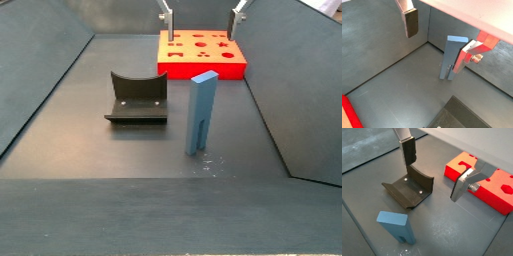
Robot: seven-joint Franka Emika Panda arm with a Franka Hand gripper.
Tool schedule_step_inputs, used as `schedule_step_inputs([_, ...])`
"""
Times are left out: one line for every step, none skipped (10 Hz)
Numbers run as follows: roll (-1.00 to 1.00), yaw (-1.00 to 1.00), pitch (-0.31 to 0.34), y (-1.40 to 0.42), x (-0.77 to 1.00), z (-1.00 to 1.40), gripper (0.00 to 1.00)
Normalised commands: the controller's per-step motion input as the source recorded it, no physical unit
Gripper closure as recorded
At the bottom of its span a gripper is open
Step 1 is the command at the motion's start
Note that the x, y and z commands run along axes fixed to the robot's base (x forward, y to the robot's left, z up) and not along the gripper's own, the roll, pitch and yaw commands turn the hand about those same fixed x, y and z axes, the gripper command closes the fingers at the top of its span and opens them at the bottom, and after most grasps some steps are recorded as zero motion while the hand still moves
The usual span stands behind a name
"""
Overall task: Pick up the double-square object. Move up. Move to above the board. Insert the double-square object.
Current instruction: Pick up the double-square object.
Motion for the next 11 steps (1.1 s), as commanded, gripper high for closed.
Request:
schedule_step_inputs([0.03,0.33,0.01,0.19,0.11,-0.05,0.0])
schedule_step_inputs([0.0,0.53,0.02,0.34,0.23,-0.01,0.0])
schedule_step_inputs([0.0,0.66,0.0,0.28,0.17,0.0,0.0])
schedule_step_inputs([0.06,0.65,0.016,0.3,0.2,0.0,0.0])
schedule_step_inputs([0.08,0.7,0.031,0.26,0.18,0.0,0.0])
schedule_step_inputs([0.07,0.79,0.016,0.21,0.11,0.0,0.0])
schedule_step_inputs([0.06,0.82,0.004,0.19,0.09,-0.03,0.0])
schedule_step_inputs([0.03,0.87,0.0,0.22,0.0,-0.19,0.0])
schedule_step_inputs([0.01,0.95,0.0,0.21,0.0,-0.25,0.0])
schedule_step_inputs([0.07,0.88,0.0,0.25,0.0,-0.21,0.0])
schedule_step_inputs([0.09,0.79,0.046,0.32,0.0,-0.25,0.0])
